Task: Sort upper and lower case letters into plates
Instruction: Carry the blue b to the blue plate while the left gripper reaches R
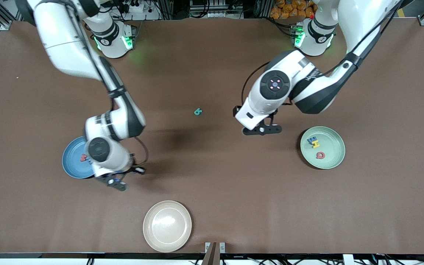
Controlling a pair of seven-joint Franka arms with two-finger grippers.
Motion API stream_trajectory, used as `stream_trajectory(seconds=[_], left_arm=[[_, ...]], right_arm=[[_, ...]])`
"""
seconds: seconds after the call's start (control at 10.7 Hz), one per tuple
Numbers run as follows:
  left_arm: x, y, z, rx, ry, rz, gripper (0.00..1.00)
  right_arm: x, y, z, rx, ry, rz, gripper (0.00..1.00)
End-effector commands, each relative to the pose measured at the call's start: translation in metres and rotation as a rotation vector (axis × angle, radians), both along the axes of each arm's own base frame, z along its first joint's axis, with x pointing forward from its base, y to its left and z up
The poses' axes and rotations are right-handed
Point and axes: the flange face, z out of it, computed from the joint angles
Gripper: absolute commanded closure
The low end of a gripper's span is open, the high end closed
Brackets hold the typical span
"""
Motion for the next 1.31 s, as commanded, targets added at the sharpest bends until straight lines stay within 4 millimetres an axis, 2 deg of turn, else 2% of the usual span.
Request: stream_trajectory(seconds=[0.0, 0.09, 0.19, 0.37, 0.56, 0.75, 0.94, 1.03, 1.12, 1.22], left_arm=[[-0.011, -0.032, -0.011, 0.01, -0.03, 0.021, 0.0], [-0.021, -0.049, -0.023, 0.024, -0.038, 0.015, 0.0], [-0.032, -0.066, -0.036, 0.036, -0.052, 0.014, 0.0], [-0.054, -0.101, -0.058, 0.027, -0.087, 0.014, 0.0], [-0.069, -0.124, -0.075, 0.018, -0.11, 0.032, 0.0], [-0.084, -0.145, -0.092, -0.005, -0.11, 0.118, 0.0], [-0.102, -0.165, -0.113, -0.016, -0.126, 0.212, 0.0], [-0.111, -0.175, -0.125, -0.009, -0.145, 0.257, 0.0], [-0.121, -0.184, -0.138, -0.007, -0.162, 0.3, 0.0], [-0.127, -0.19, -0.15, -0.011, -0.172, 0.351, 0.0]], right_arm=[[0.001, -0.082, 0.034, 0.014, 0.047, 0.131, 1.0], [-0.002, -0.115, 0.034, 0.019, 0.056, 0.176, 1.0], [-0.009, -0.14, 0.032, 0.023, 0.066, 0.21, 1.0], [-0.032, -0.159, 0.035, -0.001, 0.078, 0.255, 1.0], [-0.062, -0.175, 0.03, -0.028, 0.044, 0.314, 1.0], [-0.072, -0.202, 0.022, -0.034, 0.043, 0.345, 1.0], [-0.086, -0.23, 0.017, -0.021, 0.07, 0.38, 0.94], [-0.09, -0.243, 0.015, -0.015, 0.077, 0.385, 0.8], [-0.091, -0.245, 0.012, -0.014, 0.083, 0.378, 0.34], [-0.09, -0.243, 0.013, -0.014, 0.082, 0.367, 0.0]])
